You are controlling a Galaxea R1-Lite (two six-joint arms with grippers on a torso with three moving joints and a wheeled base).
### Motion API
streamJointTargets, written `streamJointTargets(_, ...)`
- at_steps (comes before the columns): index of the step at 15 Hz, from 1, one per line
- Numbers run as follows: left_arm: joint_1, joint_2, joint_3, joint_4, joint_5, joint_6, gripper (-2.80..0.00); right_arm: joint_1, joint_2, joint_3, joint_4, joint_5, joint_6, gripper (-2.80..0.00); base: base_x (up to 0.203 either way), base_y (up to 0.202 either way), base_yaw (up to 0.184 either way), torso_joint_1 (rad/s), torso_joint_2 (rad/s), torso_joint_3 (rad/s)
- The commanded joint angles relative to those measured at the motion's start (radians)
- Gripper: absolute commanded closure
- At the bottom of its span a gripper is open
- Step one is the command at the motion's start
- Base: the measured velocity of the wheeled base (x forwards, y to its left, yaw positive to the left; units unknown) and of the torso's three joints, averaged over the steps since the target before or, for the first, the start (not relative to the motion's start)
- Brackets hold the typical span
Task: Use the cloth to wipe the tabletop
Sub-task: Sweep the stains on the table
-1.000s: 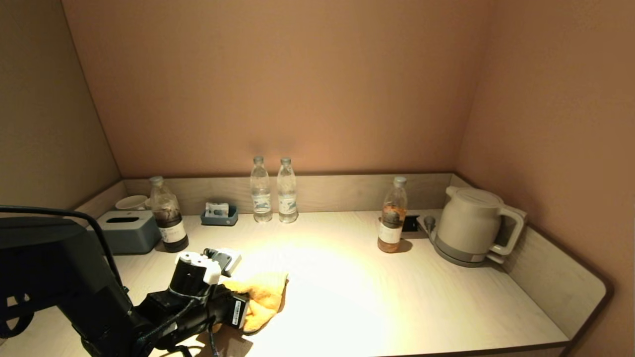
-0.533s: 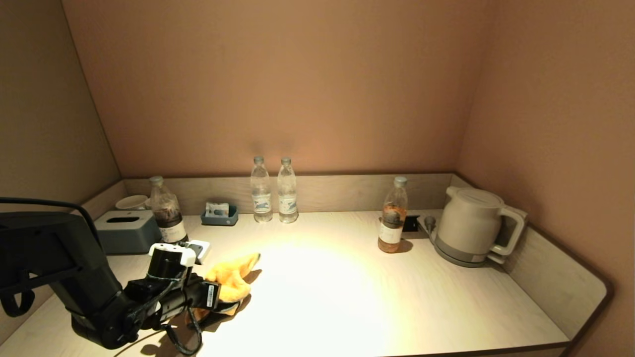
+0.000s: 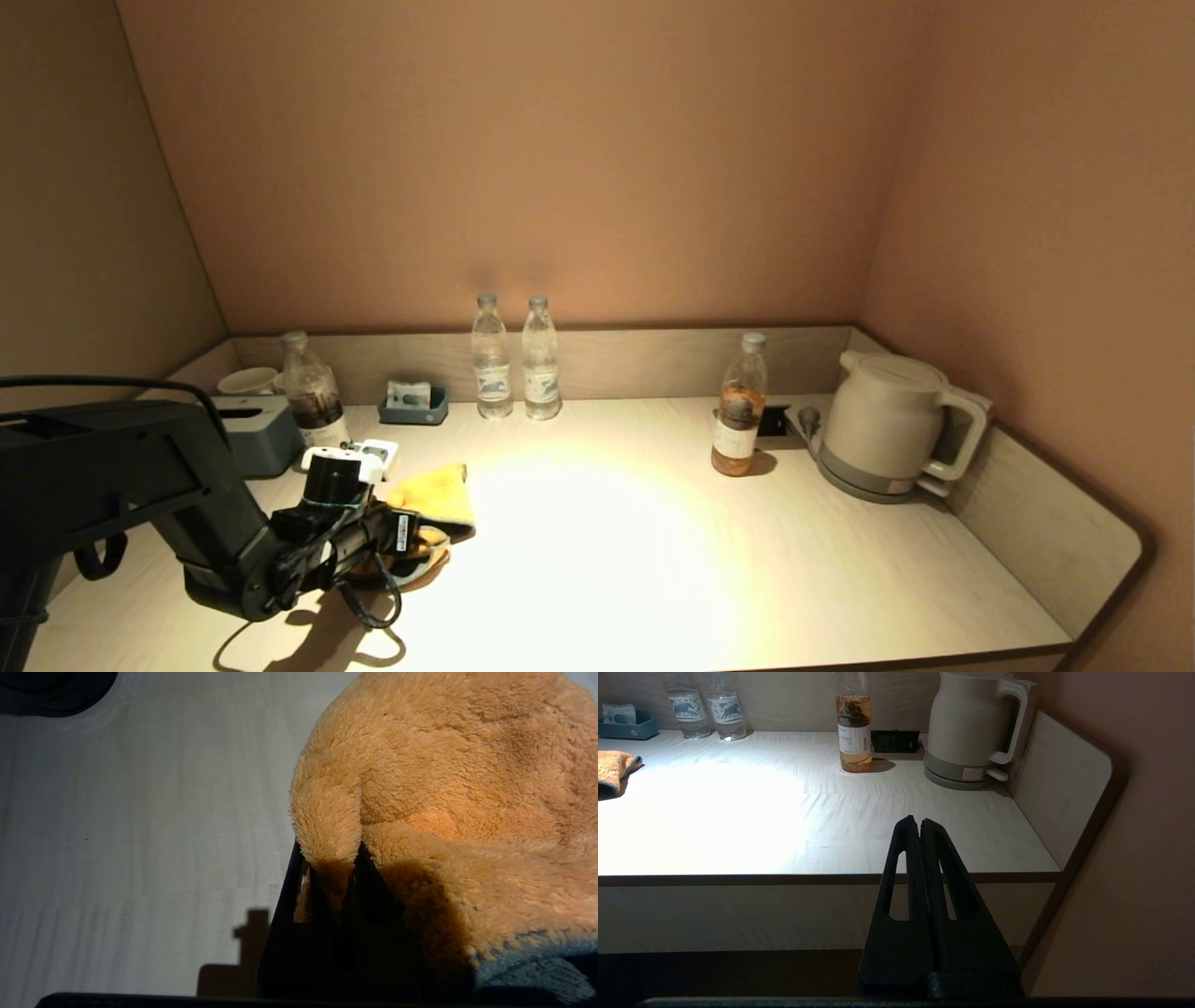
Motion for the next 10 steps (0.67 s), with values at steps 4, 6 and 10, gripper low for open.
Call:
streamJointTargets(4,-0.086,0.029,-0.139,0.081,0.000,0.006,0.00,0.000,0.000,0.000,0.000,0.001,-0.001,0.00,0.000,0.000,0.000,0.000,0.00,0.000)
streamJointTargets(6,-0.091,0.029,-0.144,0.083,0.000,0.006,0.00,0.000,0.000,0.000,0.000,0.001,-0.001,0.00,0.000,0.000,0.000,0.000,0.00,0.000)
streamJointTargets(10,-0.257,0.034,-0.223,0.103,-0.008,0.004,0.00,0.000,0.000,0.000,0.000,0.001,-0.001,0.00,0.000,0.000,0.000,0.000,0.00,0.000)
